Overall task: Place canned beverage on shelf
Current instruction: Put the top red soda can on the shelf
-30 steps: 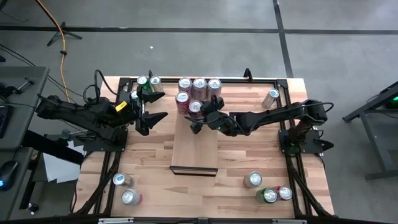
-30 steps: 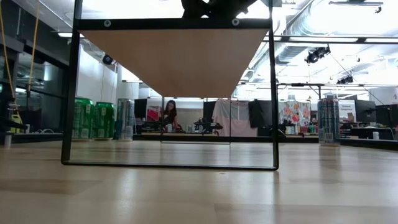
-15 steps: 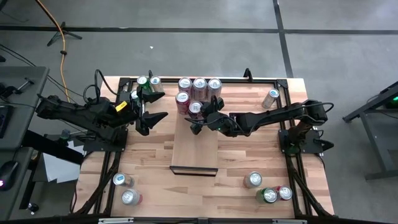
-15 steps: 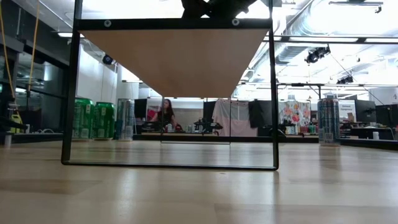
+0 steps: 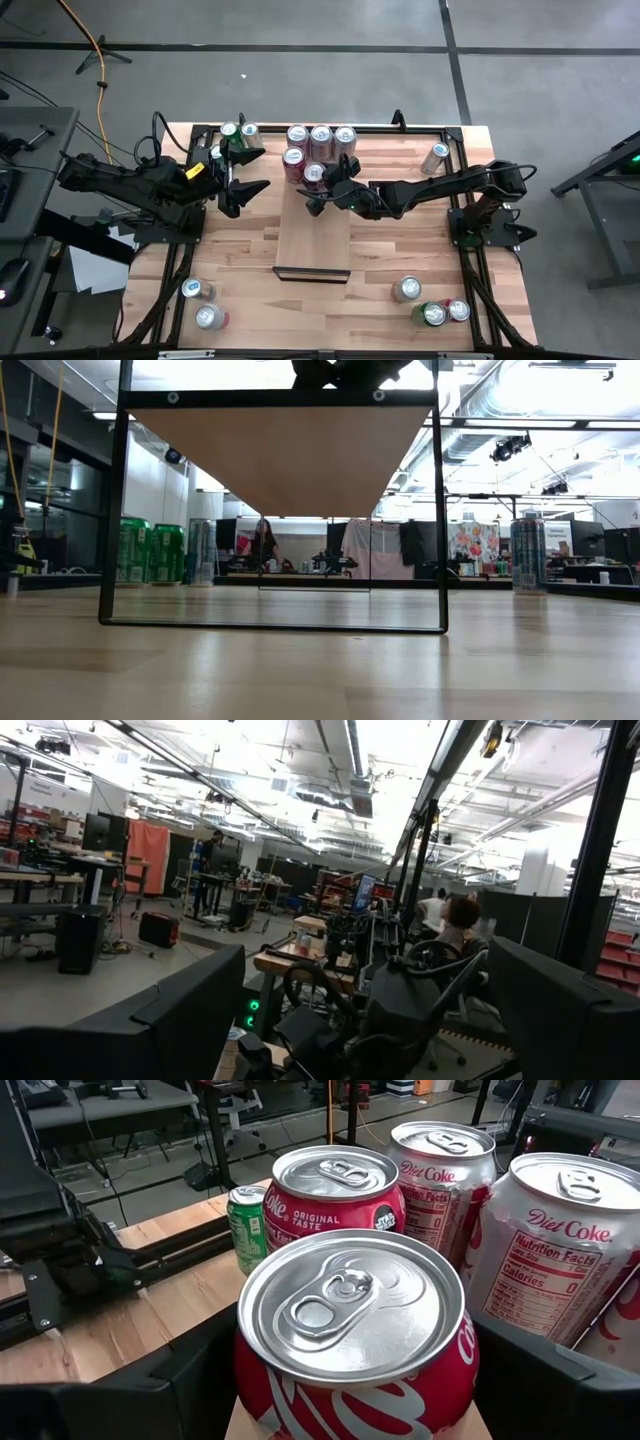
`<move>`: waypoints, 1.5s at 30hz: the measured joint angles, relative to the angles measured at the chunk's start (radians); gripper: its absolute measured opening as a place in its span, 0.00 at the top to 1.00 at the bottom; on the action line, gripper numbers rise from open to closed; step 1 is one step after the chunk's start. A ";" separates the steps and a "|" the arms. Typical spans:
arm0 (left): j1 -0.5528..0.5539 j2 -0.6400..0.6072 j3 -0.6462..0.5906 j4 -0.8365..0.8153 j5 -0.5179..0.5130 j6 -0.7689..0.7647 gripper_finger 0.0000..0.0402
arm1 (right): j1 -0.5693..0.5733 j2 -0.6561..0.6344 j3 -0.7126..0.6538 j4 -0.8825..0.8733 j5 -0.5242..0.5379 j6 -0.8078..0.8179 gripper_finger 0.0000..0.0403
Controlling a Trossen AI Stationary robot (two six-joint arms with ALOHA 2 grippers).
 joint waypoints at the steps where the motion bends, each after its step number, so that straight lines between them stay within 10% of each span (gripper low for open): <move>1: 0.000 0.000 0.000 0.000 0.000 0.000 0.13 | 0.000 0.000 0.000 0.000 0.000 0.000 0.23; 45: 0.001 -0.001 0.000 -0.016 0.000 0.009 0.13 | 0.017 -0.187 0.019 -0.290 -0.138 -0.007 0.04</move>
